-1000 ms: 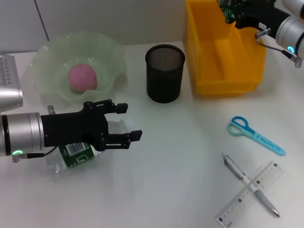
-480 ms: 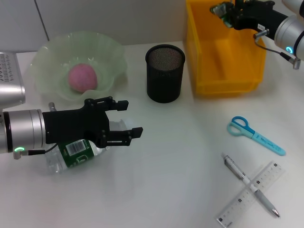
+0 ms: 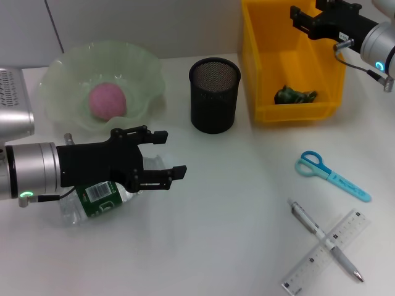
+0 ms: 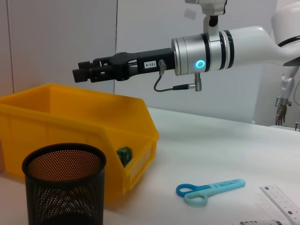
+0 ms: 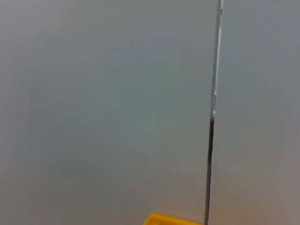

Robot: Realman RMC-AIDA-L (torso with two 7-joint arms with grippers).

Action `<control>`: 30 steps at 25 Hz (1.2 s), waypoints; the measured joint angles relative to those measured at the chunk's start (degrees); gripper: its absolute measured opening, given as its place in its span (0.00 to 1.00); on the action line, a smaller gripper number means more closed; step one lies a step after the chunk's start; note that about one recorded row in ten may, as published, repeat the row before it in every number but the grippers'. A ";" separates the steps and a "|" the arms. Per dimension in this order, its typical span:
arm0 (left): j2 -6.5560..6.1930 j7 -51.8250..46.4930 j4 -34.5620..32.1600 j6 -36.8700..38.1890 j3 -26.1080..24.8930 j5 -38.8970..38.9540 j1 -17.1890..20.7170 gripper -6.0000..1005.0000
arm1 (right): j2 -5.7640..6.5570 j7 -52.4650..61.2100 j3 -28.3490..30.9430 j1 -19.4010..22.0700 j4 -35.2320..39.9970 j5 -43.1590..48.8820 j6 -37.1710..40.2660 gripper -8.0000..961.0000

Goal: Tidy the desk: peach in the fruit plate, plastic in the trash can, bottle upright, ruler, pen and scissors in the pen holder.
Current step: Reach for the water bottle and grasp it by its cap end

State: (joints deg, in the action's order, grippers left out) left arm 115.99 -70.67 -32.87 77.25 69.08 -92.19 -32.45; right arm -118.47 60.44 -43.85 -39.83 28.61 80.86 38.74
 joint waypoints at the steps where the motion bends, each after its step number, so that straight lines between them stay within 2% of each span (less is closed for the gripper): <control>1: 0.02 0.00 0.00 0.00 0.04 0.00 0.02 0.83 | 0.00 0.19 0.07 0.01 0.06 -0.01 -0.07 0.48; 8: -0.07 -0.17 0.00 0.40 0.18 0.00 0.11 0.83 | 0.00 2.01 0.39 0.52 0.68 -0.11 0.76 0.70; 14: -0.14 -0.20 0.00 0.57 0.18 0.00 0.35 0.83 | -0.06 2.64 0.53 0.85 1.00 -1.06 0.82 0.84; 23: -0.31 -0.24 -0.10 0.72 0.44 0.00 0.53 0.83 | -0.34 3.32 0.59 1.61 2.16 -3.26 1.12 0.84; 30: -0.40 -0.31 -0.13 0.79 0.45 0.00 0.58 0.83 | -0.41 3.88 0.62 2.43 2.20 -5.74 6.18 0.84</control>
State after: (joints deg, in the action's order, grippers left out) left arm 115.58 -70.97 -33.00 78.04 69.52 -92.19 -31.87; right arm -118.89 64.32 -43.23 -37.40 30.81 75.12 44.91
